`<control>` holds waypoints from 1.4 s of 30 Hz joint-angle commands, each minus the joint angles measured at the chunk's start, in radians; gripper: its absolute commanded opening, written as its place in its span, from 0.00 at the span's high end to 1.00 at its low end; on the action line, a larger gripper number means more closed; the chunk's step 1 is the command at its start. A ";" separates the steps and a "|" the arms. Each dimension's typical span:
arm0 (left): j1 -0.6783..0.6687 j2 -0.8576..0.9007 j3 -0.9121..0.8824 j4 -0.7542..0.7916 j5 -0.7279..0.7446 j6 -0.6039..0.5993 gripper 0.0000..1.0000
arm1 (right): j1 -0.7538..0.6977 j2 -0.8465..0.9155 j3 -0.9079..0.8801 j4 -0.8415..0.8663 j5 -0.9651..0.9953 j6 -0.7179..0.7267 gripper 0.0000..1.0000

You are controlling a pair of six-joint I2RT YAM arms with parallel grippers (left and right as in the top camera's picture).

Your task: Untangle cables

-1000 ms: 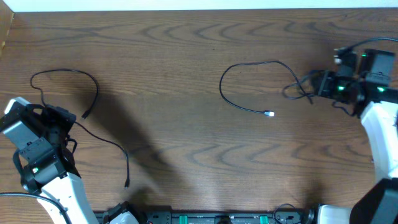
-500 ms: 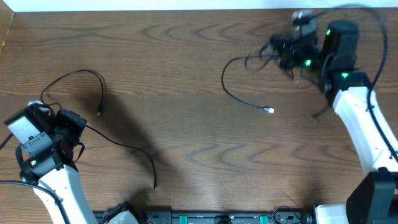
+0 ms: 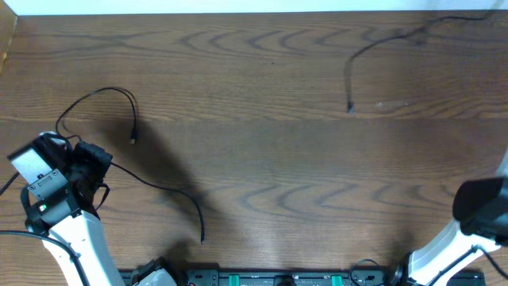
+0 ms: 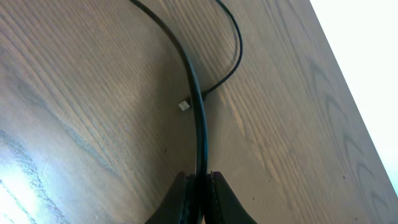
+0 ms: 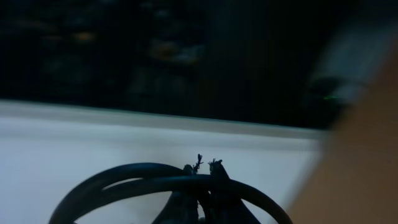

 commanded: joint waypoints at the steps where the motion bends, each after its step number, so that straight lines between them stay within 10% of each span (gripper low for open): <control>1: 0.003 0.001 0.008 -0.003 0.016 -0.002 0.92 | -0.080 0.053 0.097 0.066 0.052 -0.040 0.99; 14: -0.081 0.001 0.008 -0.002 0.015 -0.002 0.91 | -0.163 0.424 0.101 -0.252 0.031 0.054 0.99; 26: -0.243 0.001 0.008 0.026 0.016 -0.002 0.92 | -0.163 0.418 0.101 -0.307 -0.011 0.174 0.01; 31: -0.396 0.001 0.008 0.144 0.015 -0.002 0.92 | -0.198 0.239 0.101 -0.348 -0.171 0.192 0.01; 36: -0.547 0.008 0.008 0.247 0.008 -0.002 0.92 | -0.260 0.175 0.101 -0.539 -0.203 0.549 0.01; 42: -0.806 0.067 0.008 0.473 0.008 -0.008 0.92 | -0.334 0.111 0.101 -0.593 -0.657 0.563 0.01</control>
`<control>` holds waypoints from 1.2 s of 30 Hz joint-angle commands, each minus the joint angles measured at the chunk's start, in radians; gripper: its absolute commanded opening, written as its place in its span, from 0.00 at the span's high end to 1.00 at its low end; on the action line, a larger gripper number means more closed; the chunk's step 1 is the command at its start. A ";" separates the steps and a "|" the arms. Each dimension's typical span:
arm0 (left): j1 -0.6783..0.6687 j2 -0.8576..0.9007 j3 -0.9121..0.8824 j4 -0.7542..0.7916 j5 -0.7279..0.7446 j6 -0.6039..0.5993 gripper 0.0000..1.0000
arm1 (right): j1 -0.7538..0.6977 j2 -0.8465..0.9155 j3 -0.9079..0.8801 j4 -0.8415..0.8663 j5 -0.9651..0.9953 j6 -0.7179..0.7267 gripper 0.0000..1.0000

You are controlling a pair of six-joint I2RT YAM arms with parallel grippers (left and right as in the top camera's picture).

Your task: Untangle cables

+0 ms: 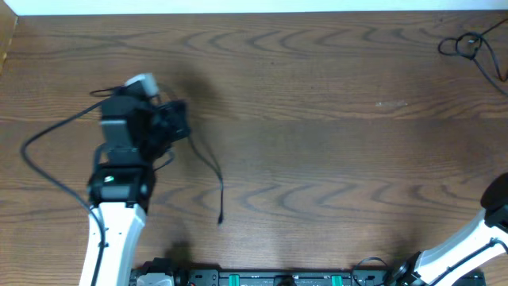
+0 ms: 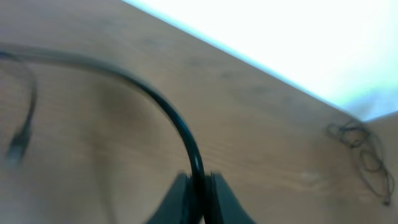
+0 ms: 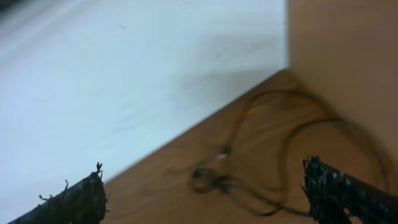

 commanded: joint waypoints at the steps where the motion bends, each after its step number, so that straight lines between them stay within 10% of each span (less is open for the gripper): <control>1: -0.177 0.059 0.008 0.163 0.007 -0.022 0.92 | -0.026 -0.026 -0.014 -0.005 -0.302 0.078 0.01; 10: -0.563 0.347 0.048 0.900 -0.081 -0.159 0.92 | -0.104 -0.246 -0.014 -0.028 -0.153 0.040 0.01; 22: -0.736 0.815 0.630 0.859 0.092 -0.124 0.92 | -0.260 -0.402 -0.014 -0.069 -0.303 0.100 0.01; 30: -0.789 0.931 0.727 0.726 -0.090 -0.053 0.92 | -0.250 -0.401 -0.015 -0.111 -0.311 0.100 0.01; 36: -0.794 1.081 0.786 0.968 -0.089 -0.236 0.86 | -0.224 -0.401 -0.015 -0.132 -0.312 0.100 0.01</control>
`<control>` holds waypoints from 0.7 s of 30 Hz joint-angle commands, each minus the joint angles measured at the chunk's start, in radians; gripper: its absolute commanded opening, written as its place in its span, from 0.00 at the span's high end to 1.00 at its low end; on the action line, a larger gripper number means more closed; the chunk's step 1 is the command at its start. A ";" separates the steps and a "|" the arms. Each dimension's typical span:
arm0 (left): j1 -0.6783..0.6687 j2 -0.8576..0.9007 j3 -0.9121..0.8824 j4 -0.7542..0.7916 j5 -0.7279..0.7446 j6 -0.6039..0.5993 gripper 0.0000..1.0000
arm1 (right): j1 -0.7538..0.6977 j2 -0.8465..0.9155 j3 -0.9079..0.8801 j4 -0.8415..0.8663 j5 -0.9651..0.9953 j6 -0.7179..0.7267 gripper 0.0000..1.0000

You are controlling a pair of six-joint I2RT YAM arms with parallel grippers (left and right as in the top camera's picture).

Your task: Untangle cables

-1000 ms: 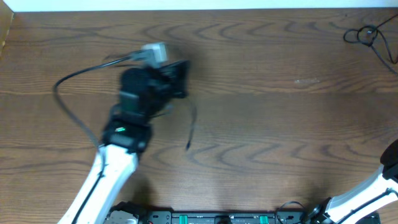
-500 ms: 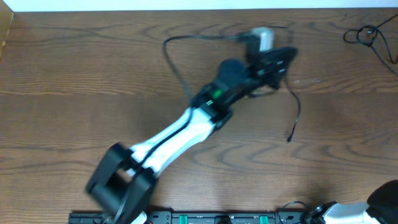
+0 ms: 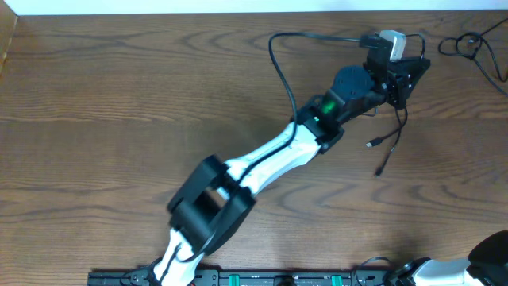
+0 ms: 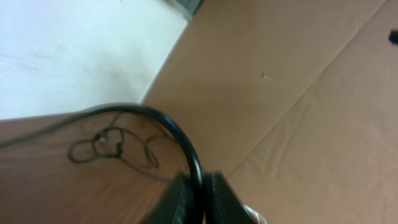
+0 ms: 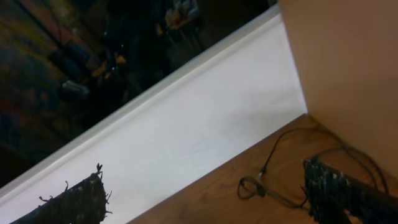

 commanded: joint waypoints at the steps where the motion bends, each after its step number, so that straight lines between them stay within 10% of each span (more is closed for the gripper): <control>1: 0.007 0.088 0.101 0.039 -0.030 -0.144 0.86 | 0.022 0.004 0.000 -0.008 -0.018 0.012 0.01; 14: -0.004 0.403 0.579 -0.238 -0.163 -0.139 0.83 | 0.051 0.004 0.000 -0.084 -0.018 0.012 0.02; 18: -0.007 0.460 0.578 -0.314 -0.162 -0.138 0.10 | 0.075 0.004 0.000 -0.091 -0.018 0.008 0.02; 21: -0.004 0.465 0.578 -0.548 -0.162 -0.067 0.04 | 0.096 0.004 0.000 -0.091 -0.018 -0.015 0.01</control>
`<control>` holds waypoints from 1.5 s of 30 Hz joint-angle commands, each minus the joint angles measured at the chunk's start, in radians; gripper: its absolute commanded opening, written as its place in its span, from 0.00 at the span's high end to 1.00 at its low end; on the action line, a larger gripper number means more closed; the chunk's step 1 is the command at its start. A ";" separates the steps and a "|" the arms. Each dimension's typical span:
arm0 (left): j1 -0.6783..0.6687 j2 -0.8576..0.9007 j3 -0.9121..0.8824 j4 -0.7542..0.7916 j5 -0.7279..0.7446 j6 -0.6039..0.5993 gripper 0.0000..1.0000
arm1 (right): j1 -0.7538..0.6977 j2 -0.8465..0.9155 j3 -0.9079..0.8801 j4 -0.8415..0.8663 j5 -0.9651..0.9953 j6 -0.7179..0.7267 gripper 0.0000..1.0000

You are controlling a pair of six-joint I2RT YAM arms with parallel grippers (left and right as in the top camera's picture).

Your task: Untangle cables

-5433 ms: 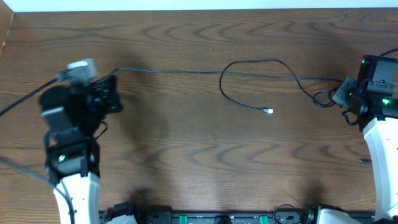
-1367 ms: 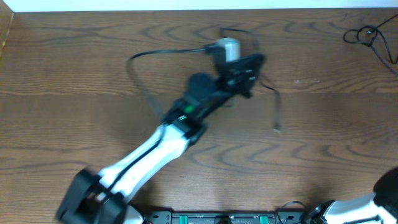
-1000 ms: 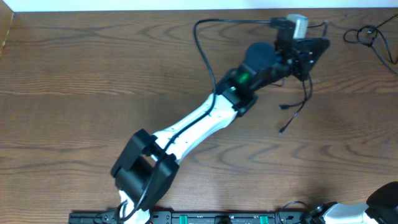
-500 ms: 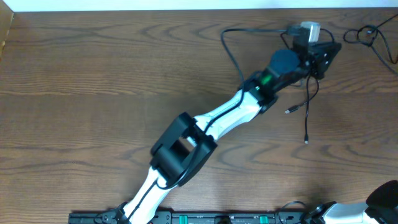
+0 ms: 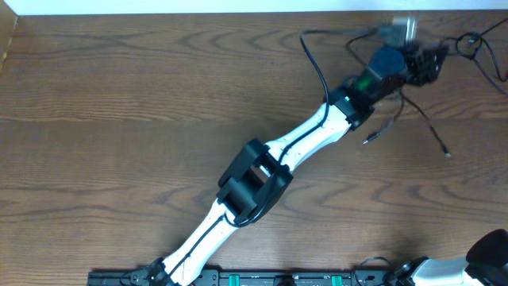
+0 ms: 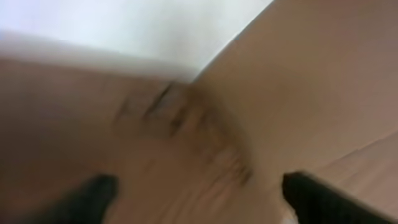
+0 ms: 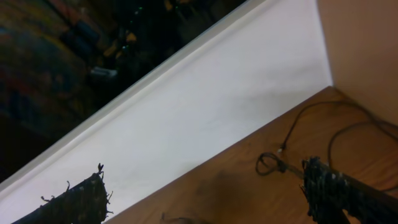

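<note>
A thin black cable lies at the far right of the table; its loop point(image 5: 311, 49) runs under my outstretched left arm and its plug ends point(image 5: 370, 141) trail toward the front. A second cable sits as a small tangled bundle point(image 5: 468, 41) in the far right corner, also seen as a loop point(image 7: 272, 165) in the right wrist view. My left gripper point(image 5: 425, 63) hovers beside that bundle; its view is blurred, but the left gripper point(image 6: 199, 193) has its fingers wide apart with nothing between them. My right gripper point(image 7: 214, 199) is open and empty, above the table.
A brown cardboard wall point(image 7: 367, 50) stands along the table's right side and a white wall point(image 7: 205, 112) behind its far edge. My left arm point(image 5: 302, 147) stretches diagonally across the table from the front.
My left gripper was shut on the black cable near the far right; now it is open with no cable in it and a little farther right. The cable's ends have shifted right.
First my left gripper was shut on one cable at the table's left, my right shut on the other. Then the right was open, its cable bunched in the far right corner. The left held its cable at mid-left, then far right, and now stands open.
</note>
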 commanded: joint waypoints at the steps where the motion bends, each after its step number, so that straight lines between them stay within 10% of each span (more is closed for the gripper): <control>1: 0.000 0.030 0.004 -0.211 -0.019 0.111 0.04 | 0.028 0.003 0.000 -0.003 -0.008 -0.024 0.01; 13: 0.025 -0.208 0.004 -1.164 -0.083 0.432 0.04 | 0.063 0.003 0.000 -0.029 -0.008 -0.039 0.01; 29: 0.057 -0.911 0.001 -1.537 -0.716 0.431 0.03 | 0.120 -0.101 0.000 0.005 -0.014 -0.117 0.01; 45: 0.658 -1.403 -0.198 -1.612 -0.712 0.465 0.03 | 0.175 -0.350 0.000 0.071 -0.294 -0.117 0.01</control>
